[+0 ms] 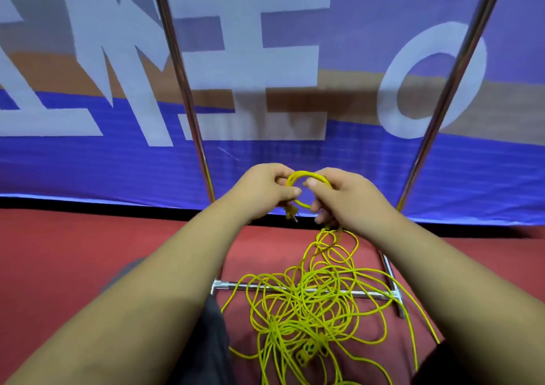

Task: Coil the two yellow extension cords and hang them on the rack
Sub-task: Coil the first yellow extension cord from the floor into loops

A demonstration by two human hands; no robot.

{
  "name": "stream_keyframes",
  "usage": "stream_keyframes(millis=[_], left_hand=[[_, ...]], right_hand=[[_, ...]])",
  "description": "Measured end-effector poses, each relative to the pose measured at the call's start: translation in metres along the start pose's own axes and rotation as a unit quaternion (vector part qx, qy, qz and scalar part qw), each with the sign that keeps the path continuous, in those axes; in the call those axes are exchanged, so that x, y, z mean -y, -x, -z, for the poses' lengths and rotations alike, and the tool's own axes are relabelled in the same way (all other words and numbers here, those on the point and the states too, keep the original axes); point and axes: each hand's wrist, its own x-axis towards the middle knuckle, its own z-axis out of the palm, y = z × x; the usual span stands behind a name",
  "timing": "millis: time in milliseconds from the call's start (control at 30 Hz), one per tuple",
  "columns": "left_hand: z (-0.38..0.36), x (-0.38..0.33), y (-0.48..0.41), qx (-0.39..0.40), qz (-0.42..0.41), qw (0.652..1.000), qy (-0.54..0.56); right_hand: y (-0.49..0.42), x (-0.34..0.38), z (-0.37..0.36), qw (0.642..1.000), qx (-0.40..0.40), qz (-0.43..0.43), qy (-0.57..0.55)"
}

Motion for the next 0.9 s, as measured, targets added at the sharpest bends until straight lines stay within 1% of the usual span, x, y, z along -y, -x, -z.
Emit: stream_keyframes(millis=[67,100,167,200,233,300,333,367,433,467,500,533,600,667,733,800,900], left_hand=[[-0.002,0.001,-0.002,-0.008,0.027,1.0,-0.007],[-0.002,-0.002,-0.003,-0.007,0.046,0.998,-0.03],[0.0,-0.006,-0.004,0.013,0.107,0.992,-0.07],[0.001,-0.006,-0.004,0.037,0.142,0.988,-0.053],[0.002,-0.005,-0.004,0.065,0.171,0.983,-0.01],[0.002,0.0,-0.004,0.095,0.188,0.975,0.074],[0.0,0.004,-0.004,0.09,0.182,0.975,0.094],[-0.003,0.008,-0.006,0.074,0.173,0.977,0.1],[-0.008,0.016,-0.011,0.031,0.144,0.985,0.085],[-0.011,0.018,-0.014,0.01,0.126,0.989,0.072],[-0.013,0.021,-0.016,-0.008,0.111,0.992,0.06],[-0.014,0.022,-0.018,-0.019,0.102,0.993,0.049],[-0.019,0.024,-0.019,-0.017,0.1,0.994,0.041],[-0.021,0.025,-0.019,0.002,0.101,0.994,0.041],[-0.02,0.024,-0.019,0.028,0.098,0.993,0.057],[-0.019,0.023,-0.019,0.038,0.102,0.989,0.101],[-0.018,0.022,-0.026,0.023,0.131,0.975,0.18]], right_hand=[[-0.004,-0.001,-0.001,0.999,0.007,-0.002,-0.04],[-0.006,-0.003,-0.001,0.997,0.009,-0.009,-0.07],[-0.009,-0.007,0.001,0.99,0.02,-0.031,-0.137],[-0.01,-0.009,0.002,0.984,0.03,-0.043,-0.167],[-0.011,-0.01,0.003,0.98,0.039,-0.053,-0.19],[-0.015,-0.014,0.004,0.976,0.044,-0.065,-0.202],[-0.016,-0.015,0.005,0.979,0.038,-0.067,-0.186],[-0.017,-0.018,0.006,0.987,0.024,-0.063,-0.148],[-0.019,-0.025,0.008,0.999,-0.019,-0.035,0.005],[-0.02,-0.03,0.01,0.995,-0.041,-0.016,0.09],[-0.02,-0.033,0.012,0.987,-0.059,0.005,0.149],[-0.021,-0.035,0.013,0.982,-0.072,0.021,0.174],[-0.023,-0.038,0.016,0.982,-0.067,0.039,0.17],[-0.024,-0.04,0.019,0.983,-0.046,0.044,0.175],[-0.024,-0.041,0.023,0.984,-0.05,0.041,0.167],[-0.023,-0.042,0.028,0.987,-0.068,0.031,0.145],[-0.024,-0.044,0.038,0.974,-0.088,0.04,0.207]])
